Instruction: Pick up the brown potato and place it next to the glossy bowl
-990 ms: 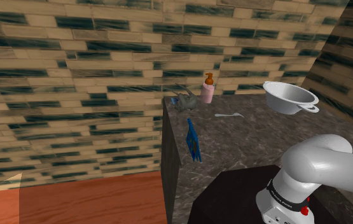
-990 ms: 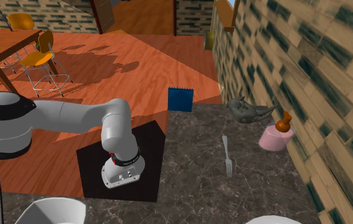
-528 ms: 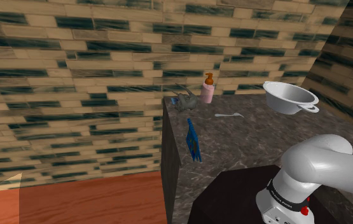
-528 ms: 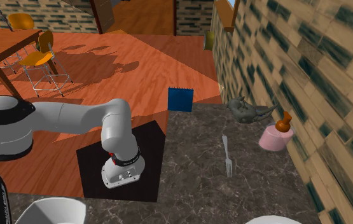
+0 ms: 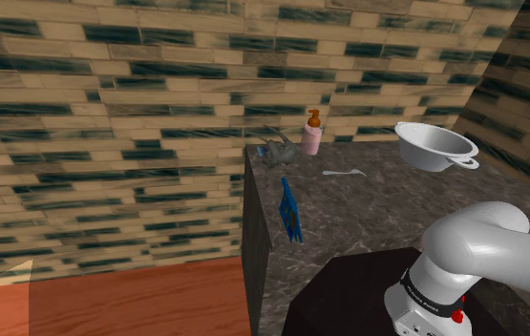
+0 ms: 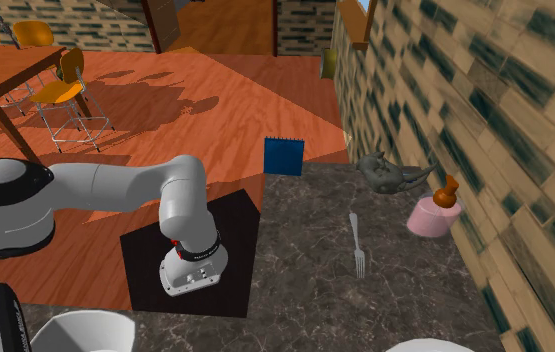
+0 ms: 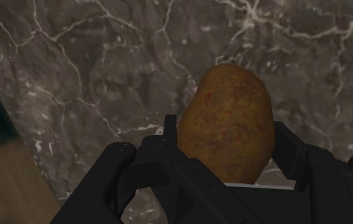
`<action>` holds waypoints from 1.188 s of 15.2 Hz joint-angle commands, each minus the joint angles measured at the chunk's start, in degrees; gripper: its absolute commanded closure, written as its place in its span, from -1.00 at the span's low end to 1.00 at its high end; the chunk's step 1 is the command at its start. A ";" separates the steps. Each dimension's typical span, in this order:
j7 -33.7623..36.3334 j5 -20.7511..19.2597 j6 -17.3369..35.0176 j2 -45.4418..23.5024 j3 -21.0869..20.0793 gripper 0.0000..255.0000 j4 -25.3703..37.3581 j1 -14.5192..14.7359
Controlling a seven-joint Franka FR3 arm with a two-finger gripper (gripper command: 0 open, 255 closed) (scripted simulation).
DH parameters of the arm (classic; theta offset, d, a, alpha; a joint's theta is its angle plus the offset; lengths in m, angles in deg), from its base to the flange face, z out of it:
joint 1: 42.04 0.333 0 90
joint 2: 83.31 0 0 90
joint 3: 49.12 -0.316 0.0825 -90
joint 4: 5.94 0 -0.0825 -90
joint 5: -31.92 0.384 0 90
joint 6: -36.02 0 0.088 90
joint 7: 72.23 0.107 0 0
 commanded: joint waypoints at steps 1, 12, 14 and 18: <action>0.04 -0.18 0.17 0.10 0.19 1.00 -0.05 0.01; 0.04 -0.18 0.16 0.10 0.19 -1.00 -0.05 0.01; -0.07 0.87 -0.76 -0.56 -1.07 -1.00 0.06 -0.15; -0.45 3.78 -3.41 -2.40 -4.55 -1.00 0.76 -0.44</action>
